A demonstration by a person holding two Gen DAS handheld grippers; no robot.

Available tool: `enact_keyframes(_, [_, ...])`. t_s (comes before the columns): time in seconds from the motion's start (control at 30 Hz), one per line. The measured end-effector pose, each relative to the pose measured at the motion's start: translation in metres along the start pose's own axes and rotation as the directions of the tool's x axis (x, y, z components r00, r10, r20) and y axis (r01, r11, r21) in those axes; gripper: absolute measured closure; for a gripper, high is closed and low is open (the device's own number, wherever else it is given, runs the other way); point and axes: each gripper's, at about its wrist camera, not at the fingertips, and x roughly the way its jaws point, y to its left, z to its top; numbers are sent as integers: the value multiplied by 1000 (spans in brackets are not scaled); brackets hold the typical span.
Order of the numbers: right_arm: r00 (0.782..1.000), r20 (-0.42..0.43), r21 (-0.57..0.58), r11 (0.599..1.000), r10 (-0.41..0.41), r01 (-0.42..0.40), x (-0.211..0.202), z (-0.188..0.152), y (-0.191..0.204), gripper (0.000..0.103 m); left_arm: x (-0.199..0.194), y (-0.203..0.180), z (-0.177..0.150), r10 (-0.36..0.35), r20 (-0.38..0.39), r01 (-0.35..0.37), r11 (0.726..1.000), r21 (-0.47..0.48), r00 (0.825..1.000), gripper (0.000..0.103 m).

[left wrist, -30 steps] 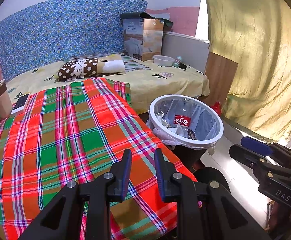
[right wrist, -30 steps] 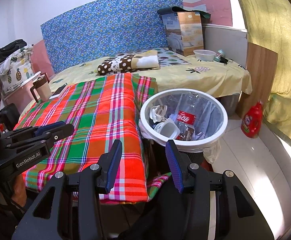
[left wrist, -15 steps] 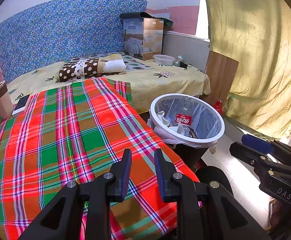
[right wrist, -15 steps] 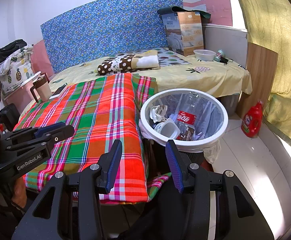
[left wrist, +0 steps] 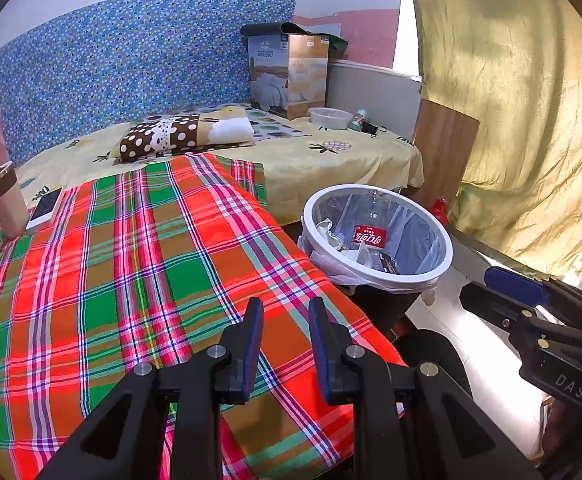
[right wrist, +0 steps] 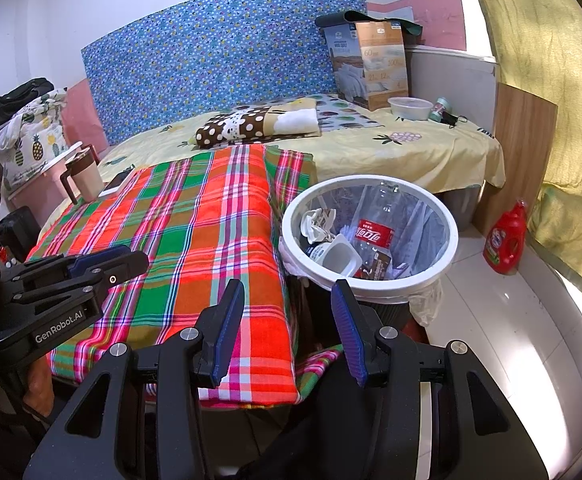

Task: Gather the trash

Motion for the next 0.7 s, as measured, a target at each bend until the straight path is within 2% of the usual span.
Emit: enact_keyframes(0.7, [1000, -9, 0, 1000, 1, -1, 2, -1, 0, 56, 6, -7, -1, -5, -9, 5, 1000, 26, 1000, 80])
